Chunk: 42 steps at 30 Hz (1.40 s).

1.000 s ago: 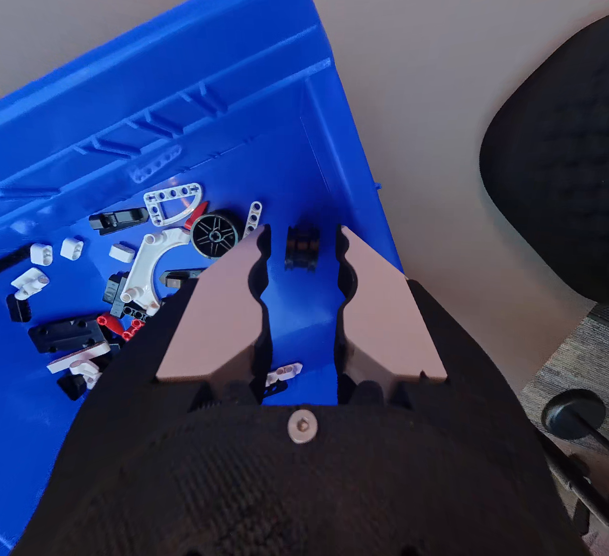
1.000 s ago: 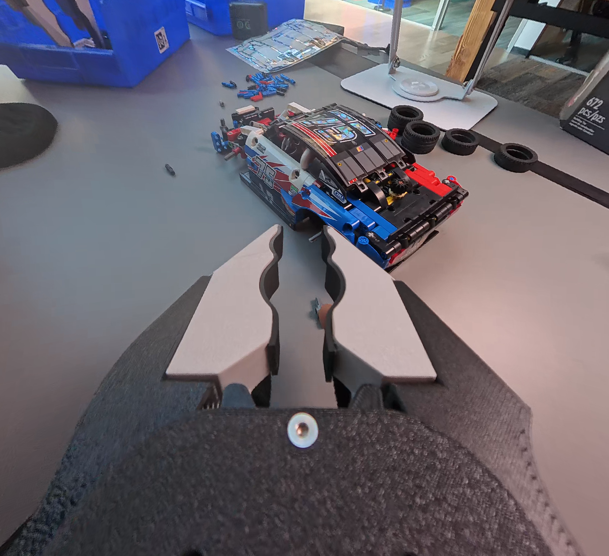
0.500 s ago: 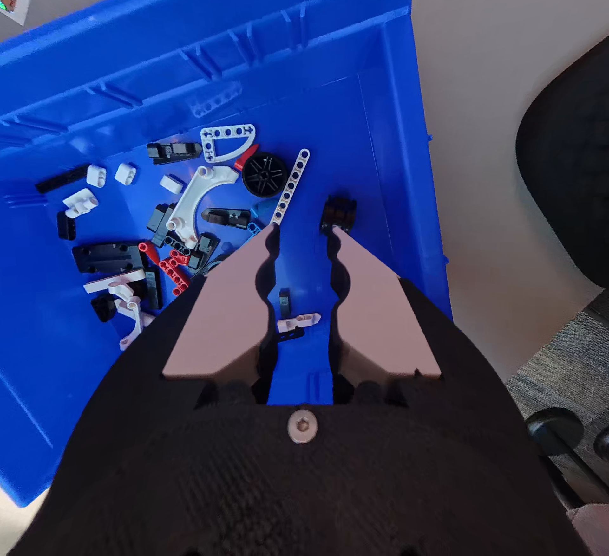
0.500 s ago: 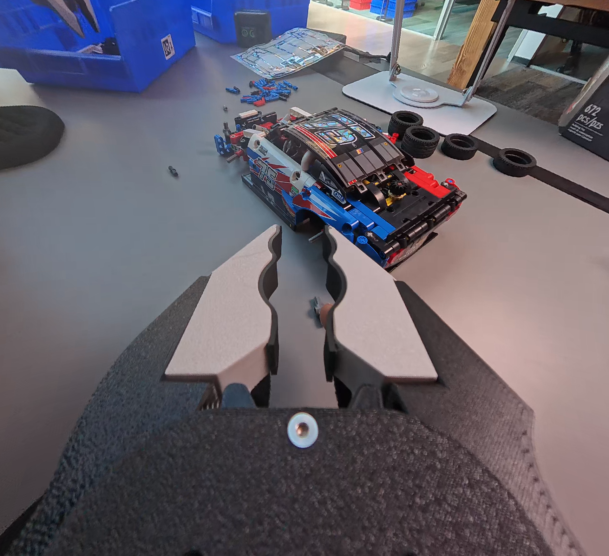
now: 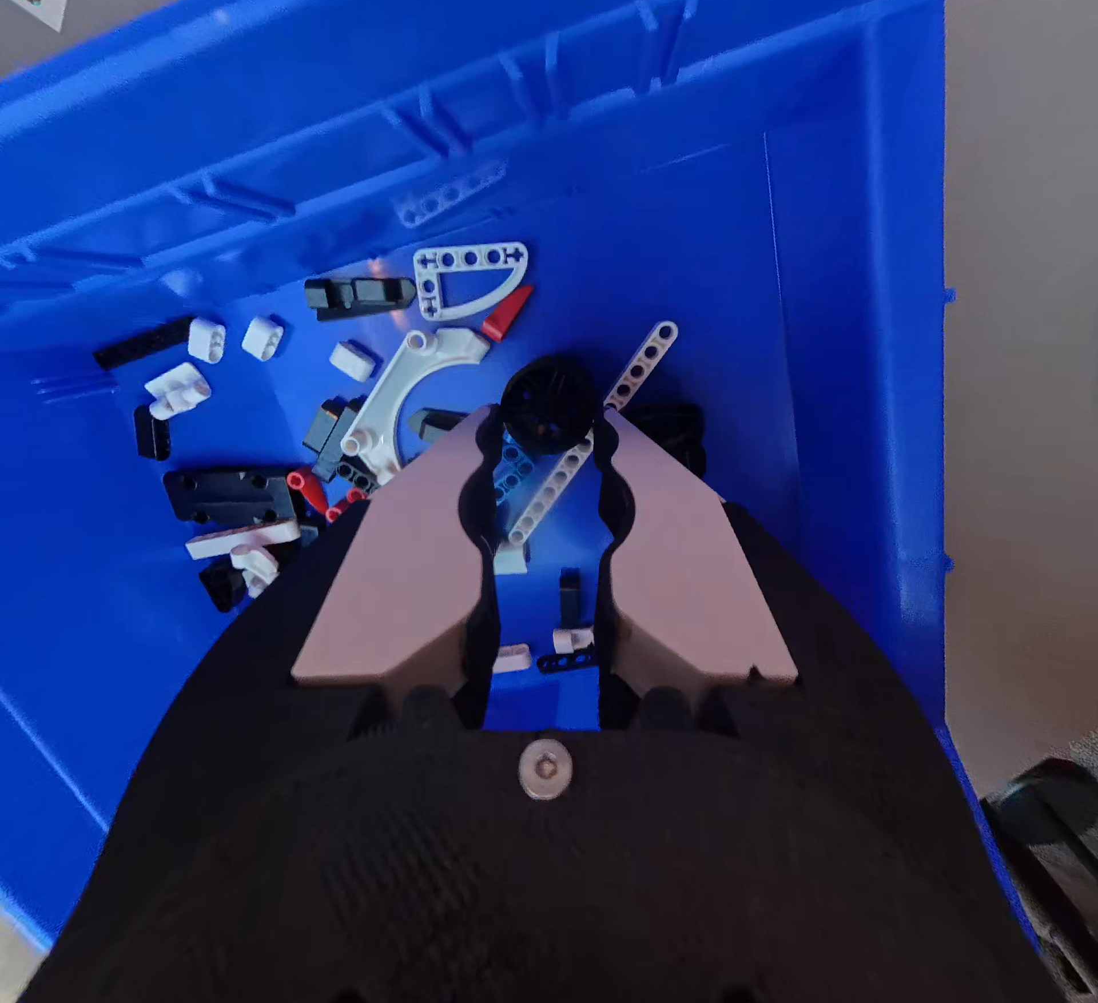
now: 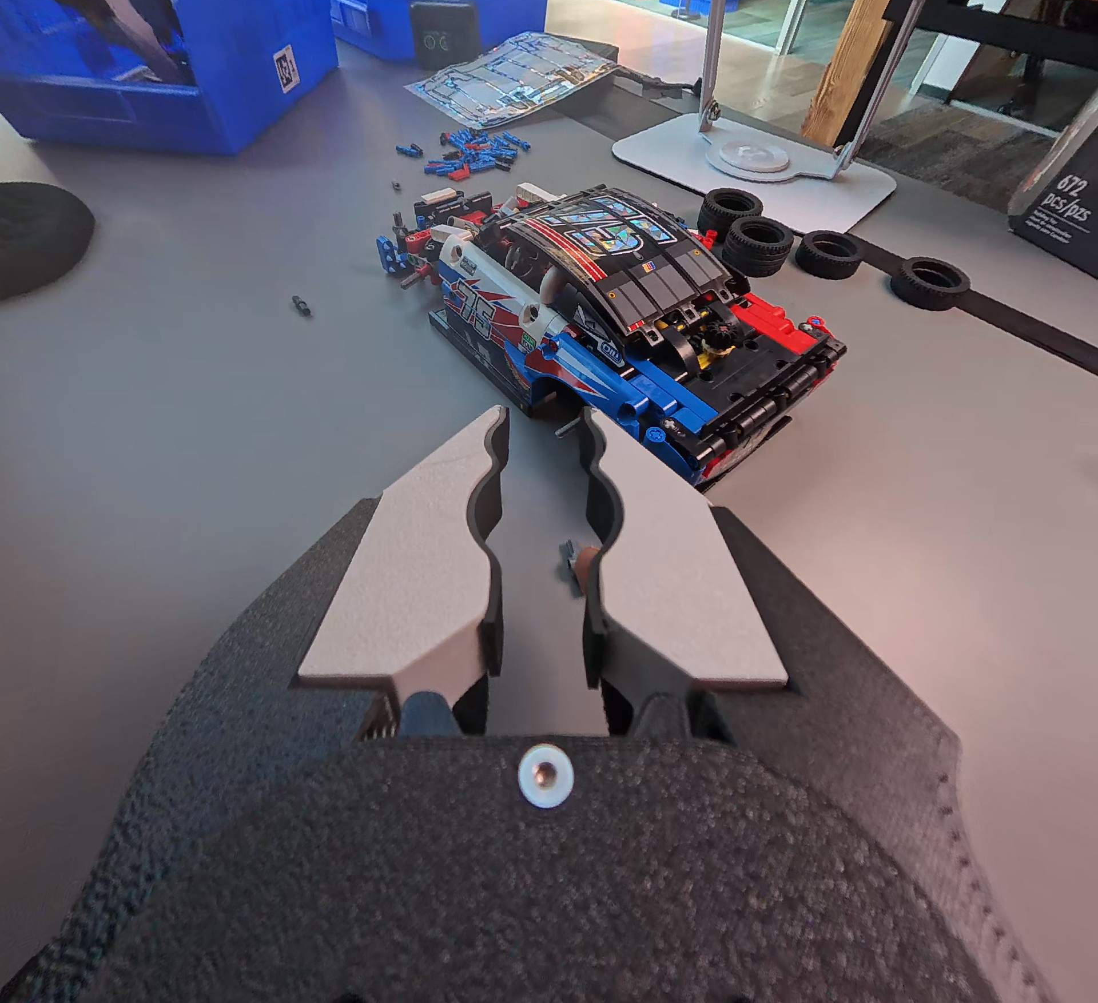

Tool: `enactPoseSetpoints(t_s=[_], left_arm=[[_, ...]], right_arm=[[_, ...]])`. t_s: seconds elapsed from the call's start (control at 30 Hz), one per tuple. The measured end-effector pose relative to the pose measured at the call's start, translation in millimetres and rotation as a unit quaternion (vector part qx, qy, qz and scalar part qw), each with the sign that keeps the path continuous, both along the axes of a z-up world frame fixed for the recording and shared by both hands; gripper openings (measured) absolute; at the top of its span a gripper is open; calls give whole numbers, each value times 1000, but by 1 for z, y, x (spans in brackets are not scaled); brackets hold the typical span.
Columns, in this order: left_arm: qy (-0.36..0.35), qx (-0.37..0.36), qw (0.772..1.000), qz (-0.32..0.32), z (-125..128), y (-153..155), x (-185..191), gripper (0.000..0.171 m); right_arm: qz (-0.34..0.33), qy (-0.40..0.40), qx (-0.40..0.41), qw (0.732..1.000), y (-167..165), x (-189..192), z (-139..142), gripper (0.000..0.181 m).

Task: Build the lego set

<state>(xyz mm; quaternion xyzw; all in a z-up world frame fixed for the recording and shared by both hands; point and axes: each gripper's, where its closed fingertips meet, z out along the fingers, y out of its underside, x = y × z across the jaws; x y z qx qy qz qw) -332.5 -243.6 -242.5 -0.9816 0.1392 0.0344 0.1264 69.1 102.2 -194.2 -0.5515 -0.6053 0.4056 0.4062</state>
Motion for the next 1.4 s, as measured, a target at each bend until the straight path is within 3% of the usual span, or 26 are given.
enactPoseSetpoints(t_s=[0.23, 0.37, 0.53, 0.73, 0.97, 1.1, 1.23, 1.27, 1.4], left_arm=[[-50, -100, 992, 52, 20, -67, -9, 29], [-105, -125, 985, 54, 24, -82, 8, 30], [-175, -77, 981, 11, 33, -66, 34, 35], [-35, 27, 996, 71, 39, -29, -44, 36], [21, 14, 997, 69, 9, -7, -86, 31], [-7, 16, 999, 45, 0, 10, -79, 28], [-8, -26, 999, 38, -13, 7, -77, 19], [-6, -19, 999, 36, -12, 10, -78, 9], [-35, -19, 998, 43, -9, 6, -67, 7]], right_arm=[[3, -8, -2, 1000, 1, -1, -5, 21], [1, -7, -2, 1000, 1, 0, -5, 21], [0, -7, 0, 1000, 1, 0, -4, 21], [0, -8, -1, 1000, 1, -1, -5, 21], [-1, -9, 0, 1000, 1, -1, -5, 21], [-3, -9, -1, 1000, 2, -1, -5, 21], [-3, -11, -1, 1000, 2, -1, -6, 21], [-3, -11, -1, 1000, 2, -1, -6, 20], [-3, -9, -1, 1000, 3, 0, -5, 20]])
